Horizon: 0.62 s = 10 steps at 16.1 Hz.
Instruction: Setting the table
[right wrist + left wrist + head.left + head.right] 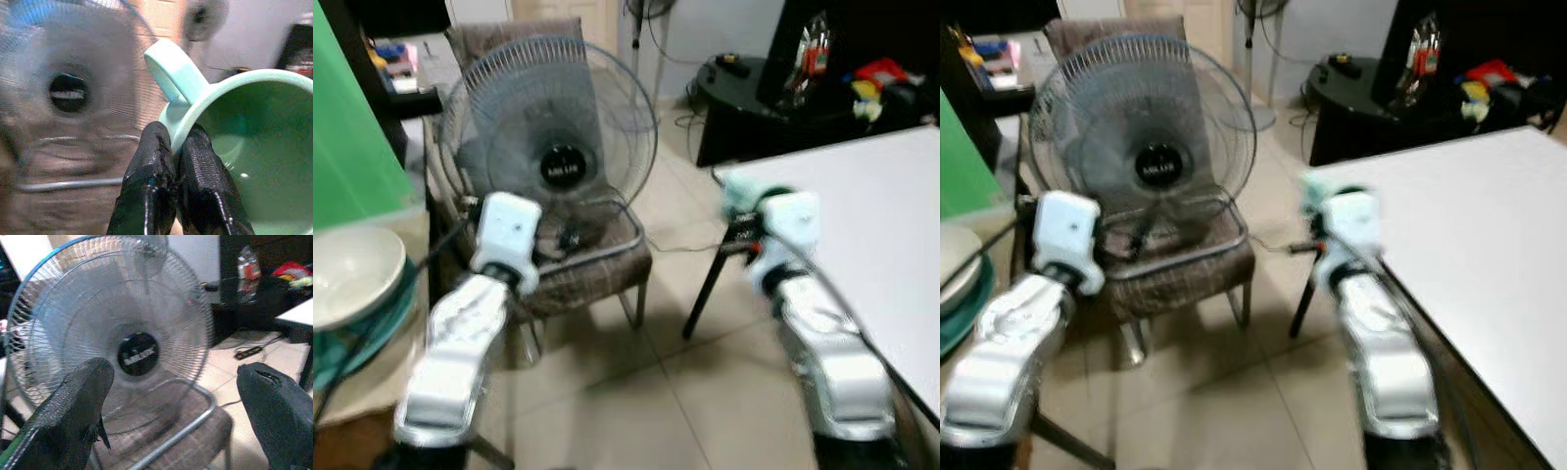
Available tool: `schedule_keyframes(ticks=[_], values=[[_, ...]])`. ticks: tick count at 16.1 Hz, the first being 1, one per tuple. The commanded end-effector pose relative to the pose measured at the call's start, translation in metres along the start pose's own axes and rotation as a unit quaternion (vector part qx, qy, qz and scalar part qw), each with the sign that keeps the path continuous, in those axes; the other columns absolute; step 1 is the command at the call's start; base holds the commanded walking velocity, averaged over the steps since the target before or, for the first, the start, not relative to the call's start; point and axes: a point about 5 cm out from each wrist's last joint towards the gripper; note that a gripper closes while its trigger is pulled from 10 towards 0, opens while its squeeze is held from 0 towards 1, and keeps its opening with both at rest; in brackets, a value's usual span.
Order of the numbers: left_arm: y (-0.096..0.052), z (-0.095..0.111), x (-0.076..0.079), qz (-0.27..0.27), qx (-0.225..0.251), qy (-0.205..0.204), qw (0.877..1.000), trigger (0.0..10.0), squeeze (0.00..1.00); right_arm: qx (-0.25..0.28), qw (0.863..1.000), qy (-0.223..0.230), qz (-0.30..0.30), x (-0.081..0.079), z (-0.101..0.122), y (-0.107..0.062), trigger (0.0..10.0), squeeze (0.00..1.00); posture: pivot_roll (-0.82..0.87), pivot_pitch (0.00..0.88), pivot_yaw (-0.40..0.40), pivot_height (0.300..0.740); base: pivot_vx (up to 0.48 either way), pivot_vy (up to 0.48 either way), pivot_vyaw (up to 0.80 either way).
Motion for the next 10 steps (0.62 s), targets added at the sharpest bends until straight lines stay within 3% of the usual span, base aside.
schedule_keyframes(ticks=[1, 2, 7, 10], values=[[0.0026, 0.002, 0.0061, -0.015, 0.004, -0.003, 1.0, 10.0, 0.0, 0.001, 1.0, -0.007, -0.022, 0.0117, 0.002, -0.0021, 10.0, 0.0, 0.07, 0.0, -0.01, 0.74, 0.345, 0.0, 0.0], [0.0035, 0.0026, 0.0061, -0.017, 0.005, -0.001, 1.0, 10.0, 0.0, 0.001, 1.0, -0.006, -0.024, 0.0132, 0.0023, -0.0016, 10.0, 0.0, 0.07, 0.0, -0.007, 0.74, 0.341, 0.0, 0.0], [0.0067, 0.004, 0.0047, -0.023, 0.008, 0.003, 1.0, 10.0, 0.0, 0.005, 0.999, -0.01, -0.03, 0.0157, 0.0051, -0.0003, 10.0, 0.0, 0.06, 0.0, 0.003, 0.74, 0.343, 0.0, -0.8], [0.0089, 0.0051, 0.0063, -0.026, 0.011, 0.002, 1.0, 10.0, 0.0, 0.008, 0.999, -0.01, -0.036, 0.0182, 0.0056, -0.0003, 10.0, 0.0, 0.06, 0.0, 0.006, 0.74, 0.345, 0.0, -0.32]])
Point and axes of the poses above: a point about 5 cm out from each wrist's last joint towards the gripper, its own y axis pointing out of the wrist towards the gripper, its own z axis along the axis of the wrist's last joint, x = y × z, and after that the axes turned 1 degree about y, right-handed
